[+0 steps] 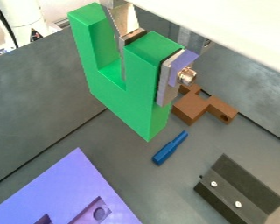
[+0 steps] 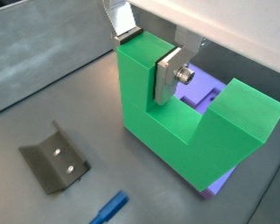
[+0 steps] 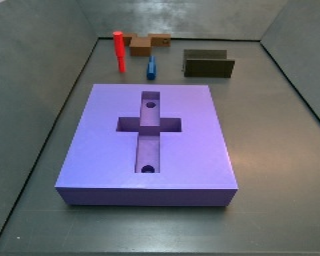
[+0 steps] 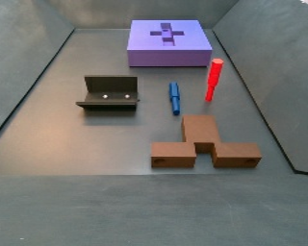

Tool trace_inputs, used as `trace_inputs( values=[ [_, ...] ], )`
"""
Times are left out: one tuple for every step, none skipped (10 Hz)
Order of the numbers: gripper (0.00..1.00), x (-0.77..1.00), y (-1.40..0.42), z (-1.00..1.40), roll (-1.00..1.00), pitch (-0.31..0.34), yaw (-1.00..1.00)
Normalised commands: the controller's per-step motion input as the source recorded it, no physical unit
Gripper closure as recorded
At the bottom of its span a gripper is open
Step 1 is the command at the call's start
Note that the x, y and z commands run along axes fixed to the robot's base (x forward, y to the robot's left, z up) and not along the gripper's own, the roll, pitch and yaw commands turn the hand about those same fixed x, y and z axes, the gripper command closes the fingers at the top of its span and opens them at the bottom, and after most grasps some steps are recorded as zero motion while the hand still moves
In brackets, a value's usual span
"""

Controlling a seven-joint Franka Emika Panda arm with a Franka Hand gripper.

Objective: Pick up the green object. Move up. Move to above the board. Insert the green object.
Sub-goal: Move to above the board, then insert the green object.

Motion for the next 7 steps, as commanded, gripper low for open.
trace_inputs(
  values=[
    [1.0, 0.02, -1.4, 0.37, 0.12, 0.152, -0.2],
    [1.0, 0.03, -1.4, 0.38, 0.12, 0.149, -0.13],
    [1.0, 0.1, -1.4, 0.38, 0.06, 0.141, -0.07],
    [1.0, 0.09, -0.74, 0.2, 0.05, 0.145, -0.02],
    [1.0, 0.09, -0.38, 0.11, 0.04, 0.144, -0.02],
    [1.0, 0.08, -0.25, 0.08, 0.02, 0.128, -0.01],
    [1.0, 0.0, -0.01, 0.0, 0.0, -0.006, 0.0]
  ],
)
